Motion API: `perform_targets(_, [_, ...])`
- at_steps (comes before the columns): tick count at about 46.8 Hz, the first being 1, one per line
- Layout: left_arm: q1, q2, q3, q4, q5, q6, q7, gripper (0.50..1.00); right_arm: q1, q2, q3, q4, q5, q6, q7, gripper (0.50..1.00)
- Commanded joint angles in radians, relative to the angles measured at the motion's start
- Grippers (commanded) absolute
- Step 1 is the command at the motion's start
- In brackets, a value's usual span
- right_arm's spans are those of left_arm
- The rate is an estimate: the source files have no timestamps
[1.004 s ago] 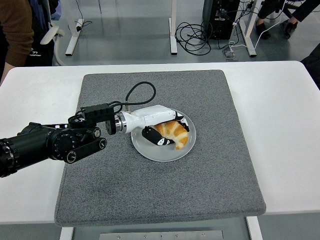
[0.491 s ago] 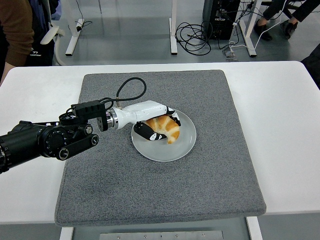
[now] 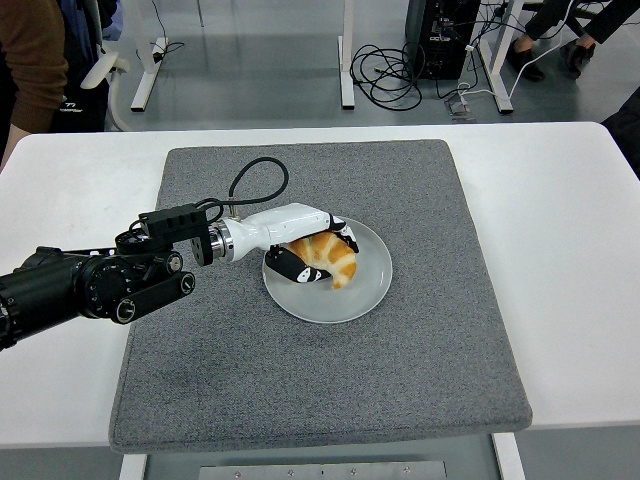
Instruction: Place the bread on the plate
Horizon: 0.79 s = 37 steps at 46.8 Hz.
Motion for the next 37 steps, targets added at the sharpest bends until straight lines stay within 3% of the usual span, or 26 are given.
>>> perform_targets(1, [-0.001,0.000,-0.002,0.000,-0.002,0.002,0.000,0.508,0.000,0.000,0.000,0.000,0.000,0.000,0.000,1.000])
perform_targets(8, [-0.001,0.000,-0.001,0.000,-0.064,0.003,-0.001,0.576,0.000,0.000,0.000,0.000,0.000,0.000,0.000,1.000])
perform_targets(16, [-0.001,0.000,0.002,0.000,-0.075,0.003,0.000,0.587,0.000,0.000,0.000,0.000,0.000,0.000,0.000,1.000])
perform_targets(37, [0.000,0.005,-0.001,0.000,-0.078,0.003,0.000,0.707,0.000,0.000,0.000,0.000,0.000,0.000,0.000,1.000])
